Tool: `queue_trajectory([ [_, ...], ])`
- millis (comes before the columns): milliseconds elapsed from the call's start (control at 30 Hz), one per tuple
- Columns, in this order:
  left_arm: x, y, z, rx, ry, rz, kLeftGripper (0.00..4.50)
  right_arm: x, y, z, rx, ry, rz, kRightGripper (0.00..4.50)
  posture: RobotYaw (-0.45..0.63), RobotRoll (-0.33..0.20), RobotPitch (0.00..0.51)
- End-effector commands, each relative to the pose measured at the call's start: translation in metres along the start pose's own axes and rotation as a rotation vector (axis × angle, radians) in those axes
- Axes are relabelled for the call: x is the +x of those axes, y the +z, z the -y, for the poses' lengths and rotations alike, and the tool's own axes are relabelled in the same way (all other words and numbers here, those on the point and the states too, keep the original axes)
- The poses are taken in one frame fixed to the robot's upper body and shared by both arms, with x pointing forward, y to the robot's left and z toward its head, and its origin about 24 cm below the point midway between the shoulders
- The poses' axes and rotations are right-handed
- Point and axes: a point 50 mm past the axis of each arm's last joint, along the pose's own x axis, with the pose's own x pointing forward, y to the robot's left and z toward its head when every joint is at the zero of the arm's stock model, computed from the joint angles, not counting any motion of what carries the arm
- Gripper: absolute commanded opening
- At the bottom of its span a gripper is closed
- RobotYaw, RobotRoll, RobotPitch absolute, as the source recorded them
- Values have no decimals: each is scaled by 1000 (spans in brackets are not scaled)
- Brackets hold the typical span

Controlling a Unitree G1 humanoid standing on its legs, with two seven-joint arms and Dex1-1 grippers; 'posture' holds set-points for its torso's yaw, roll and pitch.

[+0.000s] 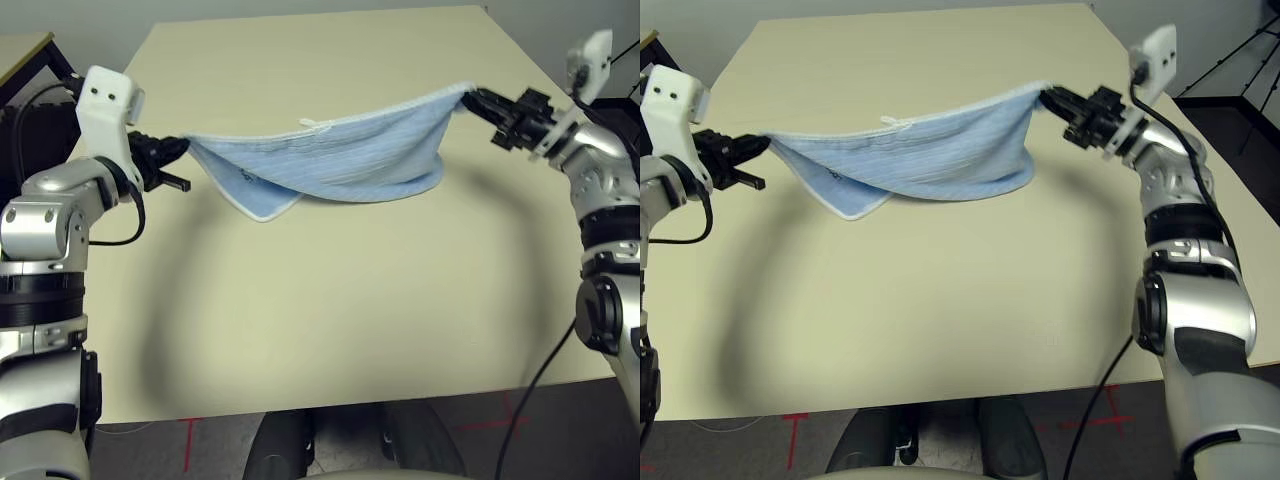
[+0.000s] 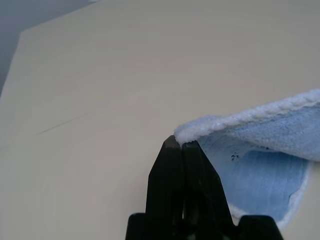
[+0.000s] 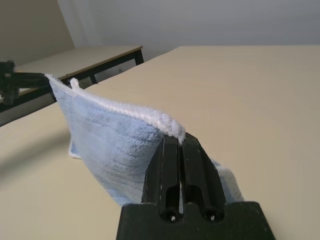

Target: Fold the towel and set it aside.

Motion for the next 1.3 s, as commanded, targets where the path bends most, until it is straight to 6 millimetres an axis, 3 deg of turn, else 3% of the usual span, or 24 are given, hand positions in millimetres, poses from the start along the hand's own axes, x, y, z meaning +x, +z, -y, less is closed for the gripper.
queue_trajectory([
  [33,2,-3,-10,11,107,-7,13,-9,2,3,-69,-68,-56,0,-76,0,179],
  [333,-5,-25,-22,-72,320,-38,13,13,-16,1,-228,-77,-223,0,-34,0,179],
  [433,-7,-32,-27,-93,376,-45,13,24,-18,10,-331,-183,-290,0,-17,0,179],
  [500,-3,-33,-28,-105,396,-34,13,31,-9,18,-374,-306,-250,0,12,0,183],
  [700,15,-8,-46,-141,514,154,13,49,31,27,-432,-604,-26,0,41,0,192],
  [867,15,28,-61,-163,622,470,13,67,56,16,-443,-627,204,0,50,0,197],
  [933,14,33,-62,-168,642,527,13,68,58,14,-446,-622,238,0,48,0,200],
  [1067,29,12,-47,-117,493,415,13,60,43,16,-444,-591,216,0,34,0,200],
  [1133,32,-9,-39,-90,383,316,13,51,26,19,-415,-528,144,0,25,0,199],
  [1300,13,-63,-18,42,66,53,13,26,-18,17,-343,-267,-62,0,1,0,200],
])
